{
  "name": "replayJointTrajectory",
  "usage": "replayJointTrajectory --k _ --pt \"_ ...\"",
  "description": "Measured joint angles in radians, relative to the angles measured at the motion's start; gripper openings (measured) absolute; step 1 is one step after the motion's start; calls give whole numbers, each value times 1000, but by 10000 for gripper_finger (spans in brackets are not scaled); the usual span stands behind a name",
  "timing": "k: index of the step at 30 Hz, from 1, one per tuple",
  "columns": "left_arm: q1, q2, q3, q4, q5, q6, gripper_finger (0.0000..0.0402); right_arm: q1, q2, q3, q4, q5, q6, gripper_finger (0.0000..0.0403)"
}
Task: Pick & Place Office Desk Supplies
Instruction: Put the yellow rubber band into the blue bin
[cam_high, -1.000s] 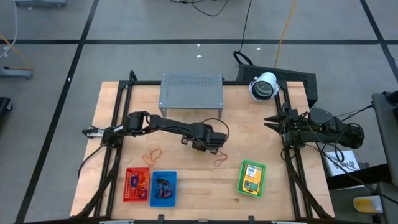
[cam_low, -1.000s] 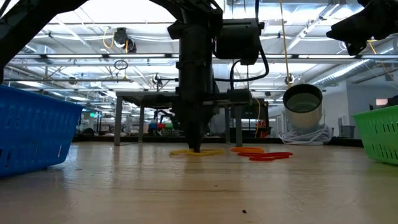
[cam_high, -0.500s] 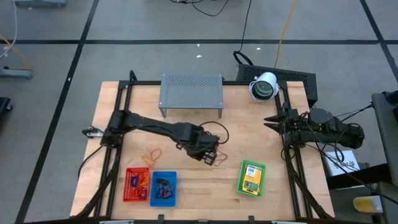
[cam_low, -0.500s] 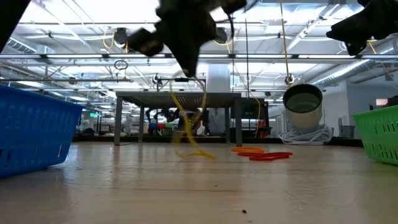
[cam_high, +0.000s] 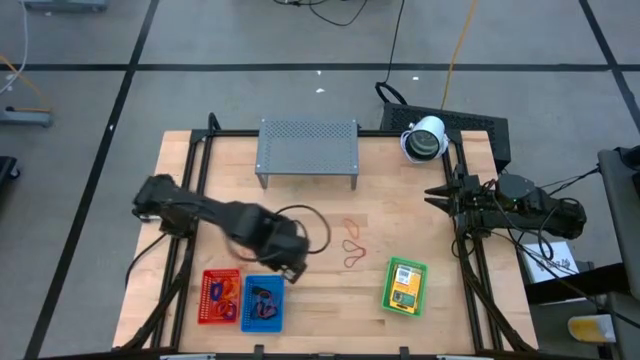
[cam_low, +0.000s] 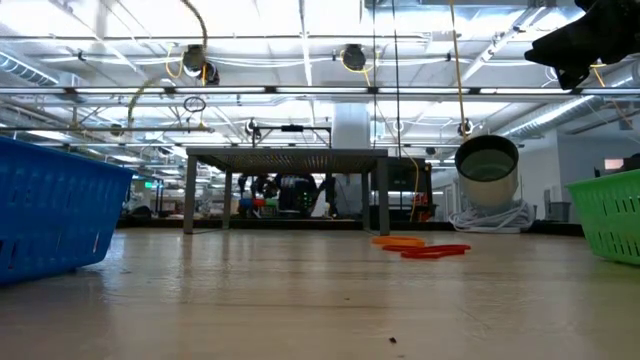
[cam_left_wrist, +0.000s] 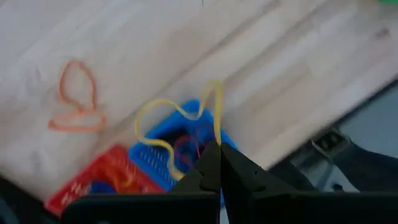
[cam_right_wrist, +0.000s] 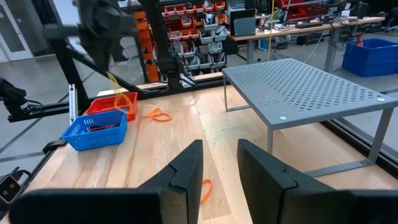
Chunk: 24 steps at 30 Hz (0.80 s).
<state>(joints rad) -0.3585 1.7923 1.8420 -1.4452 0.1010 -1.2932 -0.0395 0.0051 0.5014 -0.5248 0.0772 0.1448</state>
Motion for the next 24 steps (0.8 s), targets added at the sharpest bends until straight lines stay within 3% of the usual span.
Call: replayJointTrajectory --k 7,13,24 --pt "-139 -67 1 -100 -1 -95 1 0 0 0 0 0 0 89" --pt "-194 -67 -62 -96 23 -47 1 0 0 0 0 0 0 89" --pt "-194 -67 -354 243 30 6 1 0 0 0 0 0 0 89"
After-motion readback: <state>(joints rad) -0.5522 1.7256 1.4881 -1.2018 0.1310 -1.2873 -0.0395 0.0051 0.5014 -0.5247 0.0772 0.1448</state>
